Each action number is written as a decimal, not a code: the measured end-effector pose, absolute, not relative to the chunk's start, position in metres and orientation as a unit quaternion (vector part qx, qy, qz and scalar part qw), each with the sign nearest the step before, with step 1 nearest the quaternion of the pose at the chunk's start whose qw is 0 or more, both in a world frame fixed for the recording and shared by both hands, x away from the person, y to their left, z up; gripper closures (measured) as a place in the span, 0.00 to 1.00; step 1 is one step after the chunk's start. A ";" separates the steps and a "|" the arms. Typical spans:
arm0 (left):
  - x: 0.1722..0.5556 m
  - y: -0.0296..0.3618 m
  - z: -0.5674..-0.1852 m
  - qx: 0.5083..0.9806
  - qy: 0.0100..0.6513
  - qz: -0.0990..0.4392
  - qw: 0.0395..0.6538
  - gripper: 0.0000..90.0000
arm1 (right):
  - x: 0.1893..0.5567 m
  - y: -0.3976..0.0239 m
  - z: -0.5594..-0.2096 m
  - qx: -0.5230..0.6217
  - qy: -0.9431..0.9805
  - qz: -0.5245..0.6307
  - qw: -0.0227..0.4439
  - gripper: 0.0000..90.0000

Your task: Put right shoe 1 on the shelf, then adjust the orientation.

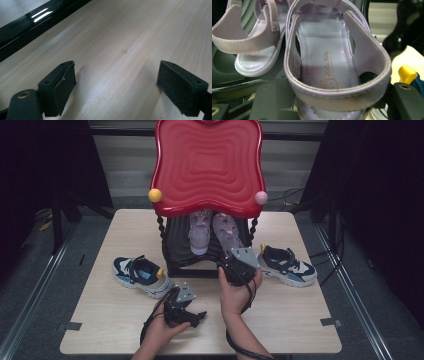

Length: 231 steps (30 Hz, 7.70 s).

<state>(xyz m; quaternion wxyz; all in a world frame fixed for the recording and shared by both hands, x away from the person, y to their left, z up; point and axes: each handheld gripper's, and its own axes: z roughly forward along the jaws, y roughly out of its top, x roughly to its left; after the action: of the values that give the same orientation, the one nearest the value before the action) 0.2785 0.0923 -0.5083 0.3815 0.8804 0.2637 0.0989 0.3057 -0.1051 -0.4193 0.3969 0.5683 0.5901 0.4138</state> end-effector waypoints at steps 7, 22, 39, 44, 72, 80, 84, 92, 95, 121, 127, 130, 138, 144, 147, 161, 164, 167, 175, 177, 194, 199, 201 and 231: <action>0.279 0.092 -0.508 0.881 0.262 0.100 0.382 0.16 | 0.310 -0.100 -0.417 0.577 0.575 0.418 0.401 0.41; 0.279 0.092 -0.508 0.881 0.262 0.100 0.382 0.16 | 0.325 -0.097 -0.410 0.585 0.561 0.424 0.405 0.41; 0.278 0.092 -0.509 0.878 0.266 0.100 0.385 0.16 | 0.341 -0.092 -0.405 0.604 0.545 0.421 0.401 0.41; 0.278 0.092 -0.509 0.878 0.266 0.099 0.385 0.16 | 0.345 -0.091 -0.406 0.603 0.547 0.419 0.403 0.41; 0.278 0.092 -0.509 0.878 0.266 0.100 0.386 0.17 | 0.357 -0.081 -0.410 0.624 0.539 0.403 0.396 0.41; 0.278 0.092 -0.509 0.878 0.265 0.100 0.386 0.17 | 0.358 -0.083 -0.411 0.625 0.541 0.409 0.386 0.39; 0.278 0.092 -0.509 0.878 0.265 0.100 0.385 0.17 | 0.358 -0.083 -0.413 0.619 0.546 0.416 0.381 0.37; 0.278 0.092 -0.509 0.878 0.265 0.100 0.386 0.17 | 0.357 -0.083 -0.416 0.613 0.562 0.421 0.363 0.35; 0.278 0.092 -0.509 0.878 0.266 0.100 0.385 0.17 | 0.358 -0.084 -0.417 0.608 0.571 0.422 0.354 0.33; 0.279 0.092 -0.508 0.881 0.262 0.100 0.382 0.17 | 0.345 -0.098 -0.413 0.562 0.636 0.431 0.307 0.21; 0.279 0.092 -0.508 0.881 0.263 0.100 0.380 0.17 | 0.335 -0.099 -0.417 0.545 0.652 0.426 0.312 0.23; 0.279 0.092 -0.508 0.881 0.263 0.101 0.379 0.17 | 0.333 -0.101 -0.416 0.544 0.647 0.431 0.314 0.29; 0.279 0.091 -0.509 0.879 0.263 0.100 0.384 0.17 | 0.332 -0.104 -0.415 0.546 0.640 0.434 0.323 0.46; 0.279 0.091 -0.509 0.879 0.263 0.100 0.384 0.17 | 0.335 -0.100 -0.412 0.538 0.643 0.442 0.319 0.52; 0.279 0.091 -0.509 0.879 0.263 0.100 0.384 0.17 | 0.338 -0.102 -0.415 0.545 0.643 0.442 0.307 0.52; 0.279 0.091 -0.509 0.879 0.263 0.100 0.384 0.17 | 0.329 -0.111 -0.415 0.512 0.668 0.447 0.303 0.34; 0.279 0.091 -0.509 0.879 0.263 0.100 0.384 0.17 | 0.323 -0.114 -0.413 0.499 0.677 0.451 0.298 0.31; 0.279 0.091 -0.509 0.879 0.263 0.100 0.384 0.17 | 0.318 -0.120 -0.413 0.488 0.689 0.454 0.284 0.30; 0.279 0.091 -0.509 0.880 0.262 0.100 0.384 0.17 | 0.304 -0.130 -0.417 0.453 0.722 0.459 0.250 0.26; 0.279 0.091 -0.509 0.880 0.262 0.099 0.383 0.17 | 0.299 -0.133 -0.420 0.445 0.731 0.456 0.243 0.25; 0.279 0.091 -0.509 0.880 0.262 0.100 0.384 0.17 | 0.272 -0.169 -0.451 0.417 0.775 0.436 0.188 0.18; 0.279 0.091 -0.509 0.880 0.262 0.100 0.384 0.17 | 0.267 -0.178 -0.464 0.411 0.787 0.422 0.180 0.17; 0.279 0.091 -0.509 0.880 0.262 0.100 0.384 0.17 | 0.266 -0.181 -0.469 0.410 0.792 0.416 0.175 0.16; 0.279 0.091 -0.508 0.881 0.262 0.099 0.382 0.17 | 0.246 -0.214 -0.510 0.413 0.822 0.357 0.164 0.16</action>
<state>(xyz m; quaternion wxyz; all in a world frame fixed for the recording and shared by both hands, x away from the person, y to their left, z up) 0.2791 0.0915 -0.5084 0.3818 0.8808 0.2619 0.0995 0.2457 -0.2136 -0.5101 0.1644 0.4127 0.8219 0.3566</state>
